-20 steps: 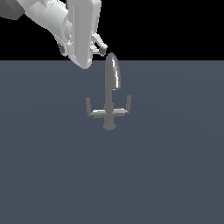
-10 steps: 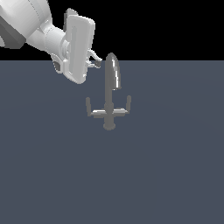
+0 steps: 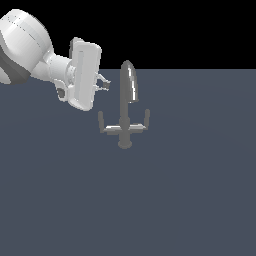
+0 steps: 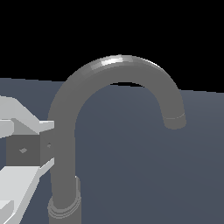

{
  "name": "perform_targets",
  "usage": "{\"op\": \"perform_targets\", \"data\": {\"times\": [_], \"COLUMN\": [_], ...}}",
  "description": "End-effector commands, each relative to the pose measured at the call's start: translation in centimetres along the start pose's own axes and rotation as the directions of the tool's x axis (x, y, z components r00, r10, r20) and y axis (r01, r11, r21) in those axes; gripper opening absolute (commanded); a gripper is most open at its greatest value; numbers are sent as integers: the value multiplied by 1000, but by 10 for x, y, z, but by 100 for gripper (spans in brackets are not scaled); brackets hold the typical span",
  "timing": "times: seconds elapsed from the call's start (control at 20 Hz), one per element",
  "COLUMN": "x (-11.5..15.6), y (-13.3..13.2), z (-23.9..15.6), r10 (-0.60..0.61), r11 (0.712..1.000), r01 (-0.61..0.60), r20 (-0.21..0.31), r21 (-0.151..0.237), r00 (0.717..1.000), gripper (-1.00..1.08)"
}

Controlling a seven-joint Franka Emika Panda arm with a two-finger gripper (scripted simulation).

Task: Turn on the faucet by rotating a designated handle.

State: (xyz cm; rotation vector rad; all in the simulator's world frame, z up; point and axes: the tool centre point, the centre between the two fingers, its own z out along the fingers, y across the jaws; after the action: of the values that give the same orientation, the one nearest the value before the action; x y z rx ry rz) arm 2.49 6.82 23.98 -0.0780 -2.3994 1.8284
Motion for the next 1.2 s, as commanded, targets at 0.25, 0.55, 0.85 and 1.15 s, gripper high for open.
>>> {"op": "perform_targets", "data": {"times": [0.25,0.55,0.85,1.15], "x": [-12,-19,-23,-26], "y": [35,64,93,113], "z": [-11,-19,-27,-32], "r10": [-222,-389,-532,-621], "r11": [970,905,812,730], "r01": [217,374,505,586], "r20": [39,40,16,-16], "r21": [109,204,293,353], "r00": [974,920,846,783], "gripper": [-100,-100,-100,-100]}}
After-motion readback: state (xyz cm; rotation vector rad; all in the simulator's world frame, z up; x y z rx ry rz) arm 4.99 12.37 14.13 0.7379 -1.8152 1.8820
